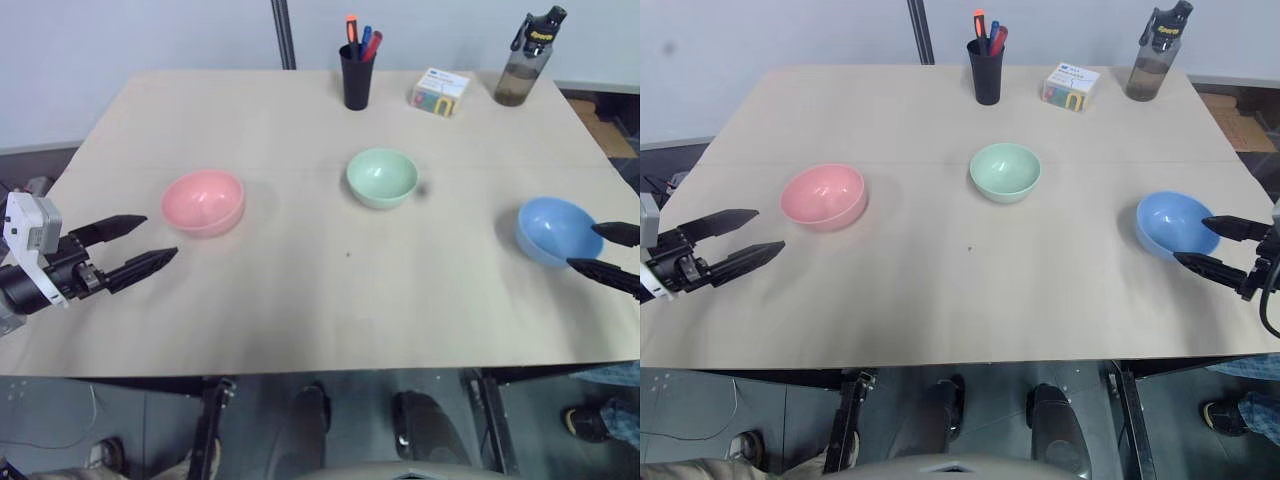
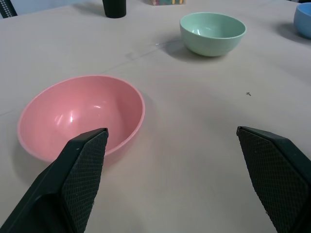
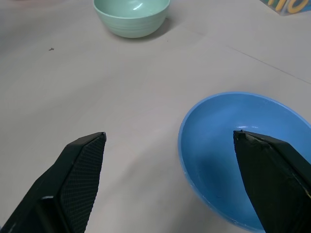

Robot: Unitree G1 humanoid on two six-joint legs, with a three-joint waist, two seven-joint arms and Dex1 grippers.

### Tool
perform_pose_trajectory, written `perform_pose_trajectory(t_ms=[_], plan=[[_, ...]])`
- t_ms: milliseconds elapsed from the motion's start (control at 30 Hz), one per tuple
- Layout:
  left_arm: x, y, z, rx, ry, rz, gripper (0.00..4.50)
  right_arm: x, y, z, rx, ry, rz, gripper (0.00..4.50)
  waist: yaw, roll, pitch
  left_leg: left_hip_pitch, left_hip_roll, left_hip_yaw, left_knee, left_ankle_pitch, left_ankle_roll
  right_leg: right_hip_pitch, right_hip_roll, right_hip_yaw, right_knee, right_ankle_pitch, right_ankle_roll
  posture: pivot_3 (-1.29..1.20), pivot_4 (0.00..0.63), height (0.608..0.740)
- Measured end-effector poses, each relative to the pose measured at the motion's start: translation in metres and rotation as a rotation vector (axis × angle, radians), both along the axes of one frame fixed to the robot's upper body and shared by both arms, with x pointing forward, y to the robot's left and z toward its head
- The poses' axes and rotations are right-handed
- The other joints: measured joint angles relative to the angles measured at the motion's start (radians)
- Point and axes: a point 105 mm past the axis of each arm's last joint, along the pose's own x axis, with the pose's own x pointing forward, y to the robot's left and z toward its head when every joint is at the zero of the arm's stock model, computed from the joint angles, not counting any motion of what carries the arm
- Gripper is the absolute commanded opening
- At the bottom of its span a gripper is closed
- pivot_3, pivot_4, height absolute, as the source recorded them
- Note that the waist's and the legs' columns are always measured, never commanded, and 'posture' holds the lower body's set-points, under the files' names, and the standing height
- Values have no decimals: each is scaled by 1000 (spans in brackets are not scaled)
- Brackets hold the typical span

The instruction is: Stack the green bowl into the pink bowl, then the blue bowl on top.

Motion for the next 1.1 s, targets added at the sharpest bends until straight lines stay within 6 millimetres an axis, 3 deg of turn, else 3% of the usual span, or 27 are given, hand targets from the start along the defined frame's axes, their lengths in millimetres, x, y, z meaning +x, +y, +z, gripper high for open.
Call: perform_pose_trajectory(t_ms=[233,400,567,667,800,900,1100], plan=[[3,-8,-3,-4,5,-26,4483,11,5,14,-10,-69,20,4382,-1,0,0,1,0,1,0,0,0,0,0,1,1,0,0,0,150,740],[8,-9,-4,-14,-13,0,4483,18,11,7,12,-70,31,4382,0,0,0,1,0,2,0,0,0,0,0,2,1,0,0,0,150,740],[24,-15,-15,164,-42,98,4483,20,24,14,39,-104,80,4382,1,0,0,2,0,2,1,0,0,0,1,2,3,0,0,0,150,740],[32,-16,-17,254,-54,152,4483,23,42,20,80,-137,139,4382,-2,0,0,2,0,2,1,0,0,0,2,3,4,0,0,0,150,740],[45,-22,-17,506,4,161,4483,22,83,21,116,-140,287,4382,-1,-1,0,3,0,2,1,0,0,0,2,3,5,0,0,0,150,740],[62,-35,-8,586,-29,163,4483,22,117,26,151,-165,391,4382,1,-1,0,2,0,2,1,0,0,0,2,3,5,0,0,0,150,740],[87,-62,-28,657,50,134,4483,18,150,18,177,-143,484,4382,1,-2,1,1,0,1,1,0,0,0,3,3,5,3,4,0,150,740]])
